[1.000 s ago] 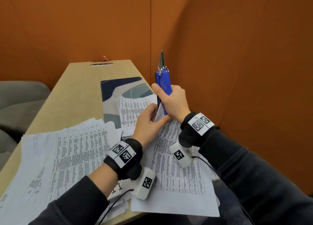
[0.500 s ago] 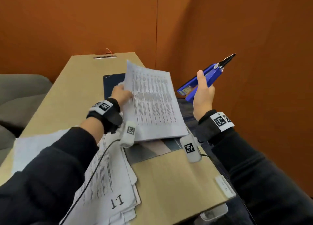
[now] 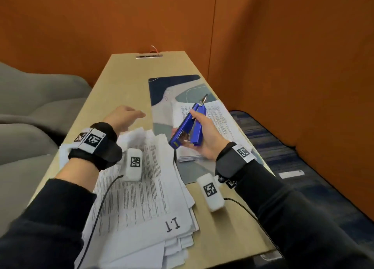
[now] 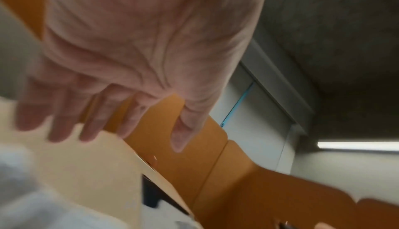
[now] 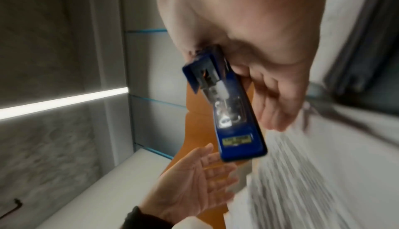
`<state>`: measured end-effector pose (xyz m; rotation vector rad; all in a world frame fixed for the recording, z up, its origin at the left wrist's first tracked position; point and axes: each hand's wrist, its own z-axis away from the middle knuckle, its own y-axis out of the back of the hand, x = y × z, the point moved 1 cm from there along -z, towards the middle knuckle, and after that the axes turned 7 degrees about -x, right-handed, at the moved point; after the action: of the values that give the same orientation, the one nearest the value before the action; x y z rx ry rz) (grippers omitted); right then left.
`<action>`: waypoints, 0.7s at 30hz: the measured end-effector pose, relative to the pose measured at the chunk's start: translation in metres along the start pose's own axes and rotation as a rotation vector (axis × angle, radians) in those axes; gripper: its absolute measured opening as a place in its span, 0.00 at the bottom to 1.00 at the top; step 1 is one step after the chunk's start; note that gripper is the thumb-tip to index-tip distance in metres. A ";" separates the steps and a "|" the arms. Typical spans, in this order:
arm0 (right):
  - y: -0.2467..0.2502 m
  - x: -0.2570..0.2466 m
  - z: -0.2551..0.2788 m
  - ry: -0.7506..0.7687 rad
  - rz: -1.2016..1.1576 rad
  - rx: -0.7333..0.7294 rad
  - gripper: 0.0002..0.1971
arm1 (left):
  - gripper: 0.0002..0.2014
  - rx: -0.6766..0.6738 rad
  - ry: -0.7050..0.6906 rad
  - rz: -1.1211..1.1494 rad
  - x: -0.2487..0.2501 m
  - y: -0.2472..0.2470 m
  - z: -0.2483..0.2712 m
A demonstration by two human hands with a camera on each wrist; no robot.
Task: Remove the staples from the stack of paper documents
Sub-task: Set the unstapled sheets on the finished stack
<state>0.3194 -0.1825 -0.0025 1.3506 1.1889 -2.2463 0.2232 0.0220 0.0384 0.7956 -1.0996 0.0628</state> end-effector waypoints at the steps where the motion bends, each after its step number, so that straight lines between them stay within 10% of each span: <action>1: -0.014 0.014 0.000 -0.064 0.028 -0.061 0.15 | 0.25 0.018 0.051 -0.075 -0.013 0.017 0.013; 7: -0.051 0.056 0.010 -0.151 0.186 -0.088 0.10 | 0.29 -0.016 0.277 -0.412 -0.085 0.053 0.066; 12: -0.053 0.056 0.015 -0.106 0.202 -0.027 0.07 | 0.37 0.074 0.122 -0.107 -0.097 0.041 0.071; 15: -0.052 0.058 0.022 -0.075 0.208 0.011 0.09 | 0.17 0.078 -0.026 0.072 -0.098 0.039 0.077; 21: -0.042 0.035 0.048 0.179 0.295 0.013 0.06 | 0.17 -0.200 -0.191 0.581 -0.075 0.060 0.111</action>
<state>0.2466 -0.1865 0.0014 1.6412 0.9545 -1.9645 0.0762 0.0231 0.0336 0.2881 -1.4670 0.3656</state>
